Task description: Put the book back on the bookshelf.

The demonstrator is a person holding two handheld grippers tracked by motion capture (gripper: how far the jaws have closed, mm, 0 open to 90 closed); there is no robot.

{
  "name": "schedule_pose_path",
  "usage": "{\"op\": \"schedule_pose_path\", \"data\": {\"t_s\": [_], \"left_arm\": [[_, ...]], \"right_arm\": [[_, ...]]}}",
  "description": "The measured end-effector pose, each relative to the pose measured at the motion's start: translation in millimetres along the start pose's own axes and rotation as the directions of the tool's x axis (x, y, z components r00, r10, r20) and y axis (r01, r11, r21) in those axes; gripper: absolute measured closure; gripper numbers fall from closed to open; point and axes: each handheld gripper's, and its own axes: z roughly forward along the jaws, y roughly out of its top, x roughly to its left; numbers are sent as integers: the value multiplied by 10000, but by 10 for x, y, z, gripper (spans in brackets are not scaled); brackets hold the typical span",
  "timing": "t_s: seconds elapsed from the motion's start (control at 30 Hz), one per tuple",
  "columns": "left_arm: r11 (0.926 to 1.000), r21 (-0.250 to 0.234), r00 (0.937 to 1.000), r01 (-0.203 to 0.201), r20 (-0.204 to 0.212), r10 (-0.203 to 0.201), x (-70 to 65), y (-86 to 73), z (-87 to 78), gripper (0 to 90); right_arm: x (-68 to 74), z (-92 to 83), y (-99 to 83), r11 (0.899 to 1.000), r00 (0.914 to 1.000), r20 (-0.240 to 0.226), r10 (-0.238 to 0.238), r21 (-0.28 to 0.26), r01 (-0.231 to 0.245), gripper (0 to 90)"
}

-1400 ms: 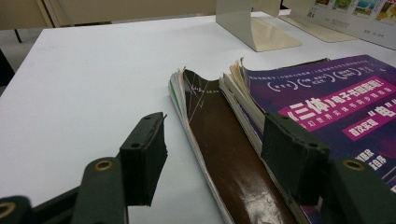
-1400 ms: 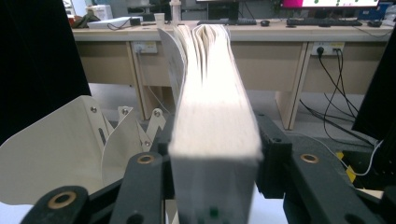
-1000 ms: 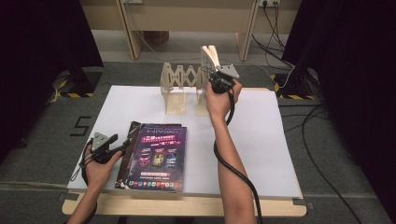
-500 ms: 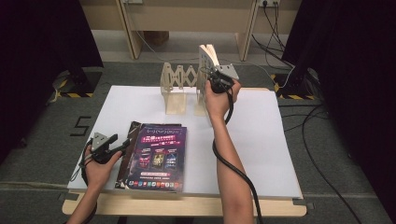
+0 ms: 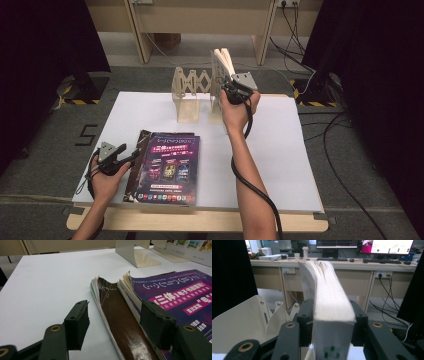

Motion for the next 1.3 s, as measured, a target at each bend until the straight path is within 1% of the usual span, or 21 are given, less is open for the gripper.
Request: {"op": "schedule_pose_path", "data": {"t_s": [0.17,0.33,0.4,0.43,0.57,0.6,0.67,0.97,1.2,1.3], "left_arm": [[10000,9,10000,5,-9,-5,1,1,1,394],[10000,30,10000,21,-22,-21,1,1,3,395],[10000,28,10000,22,-21,-22,1,1,3,395],[10000,36,10000,16,-14,-15,2,2,1,396],[10000,47,10000,-7,-29,7,-1,2,4,396],[10000,61,10000,-37,-28,37,-2,3,5,397],[9999,83,10000,-80,-30,81,-7,3,6,398],[9999,124,9999,-118,-58,119,-11,5,8,399],[9999,119,10000,23,-42,-22,-8,4,15,401],[9999,163,10000,57,-35,-57,-1,6,16,405]], "right_arm": [[-35,-93,-23,9999,10000,53,-75,118,75,582],[-67,-168,-53,9999,10000,-27,-83,134,83,570],[-65,-205,-67,9998,10000,-52,-18,208,19,570],[-70,-221,-75,9998,9999,-77,-74,194,75,568],[-78,-300,-106,9996,9997,-211,99,275,-94,564],[-84,-321,-112,9995,9997,-234,77,308,-69,562],[-94,-359,-125,9990,9996,-267,59,437,-47,559],[-163,-554,-198,9948,9975,-540,457,931,-405,542],[-205,-684,-284,9894,9945,-777,701,1322,-594,536],[-205,-734,-328,9883,9940,-877,660,1434,-530,535]]}}
